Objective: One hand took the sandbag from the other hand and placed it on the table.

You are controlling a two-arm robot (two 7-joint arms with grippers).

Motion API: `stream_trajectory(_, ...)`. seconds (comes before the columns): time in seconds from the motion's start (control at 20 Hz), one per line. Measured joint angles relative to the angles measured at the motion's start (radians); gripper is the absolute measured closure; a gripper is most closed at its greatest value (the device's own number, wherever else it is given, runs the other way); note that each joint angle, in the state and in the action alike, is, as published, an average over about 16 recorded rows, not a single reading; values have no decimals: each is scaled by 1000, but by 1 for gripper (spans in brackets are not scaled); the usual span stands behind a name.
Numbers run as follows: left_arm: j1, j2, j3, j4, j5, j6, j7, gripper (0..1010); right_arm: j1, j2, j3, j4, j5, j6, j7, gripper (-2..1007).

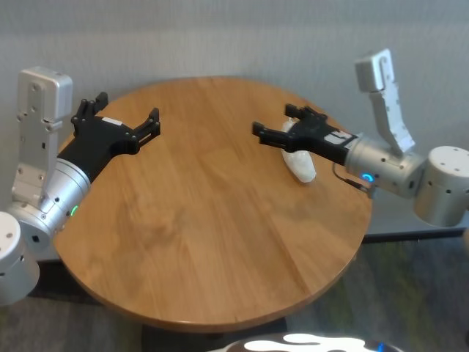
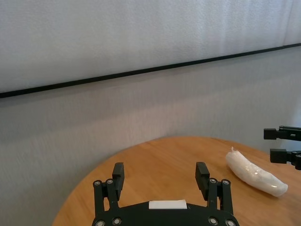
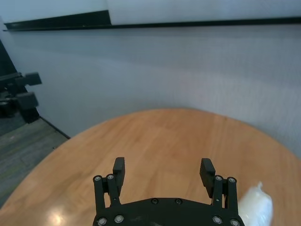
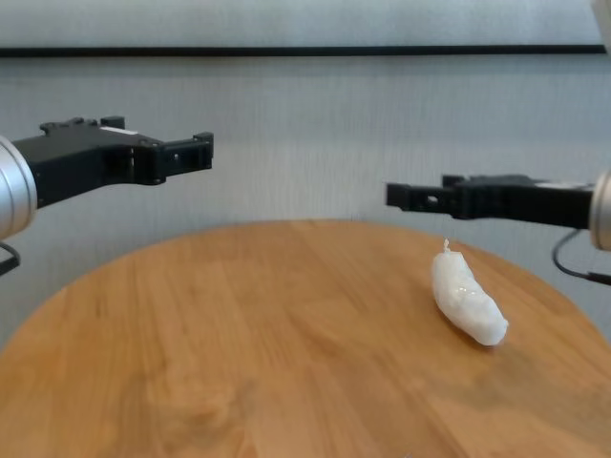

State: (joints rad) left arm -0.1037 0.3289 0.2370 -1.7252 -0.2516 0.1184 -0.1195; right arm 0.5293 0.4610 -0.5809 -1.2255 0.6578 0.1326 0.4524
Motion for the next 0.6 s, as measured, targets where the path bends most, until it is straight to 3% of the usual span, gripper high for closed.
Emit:
stream_trajectory(0.25,9,-16,-18,-12,9,30,13,10,4,-34,-4,-28,-35,-29,-16,2)
stream_trajectory(0.6,17,-33,-38,-26,22,71,19,10,-5,-81,2,-53,-73,-55,-63,2)
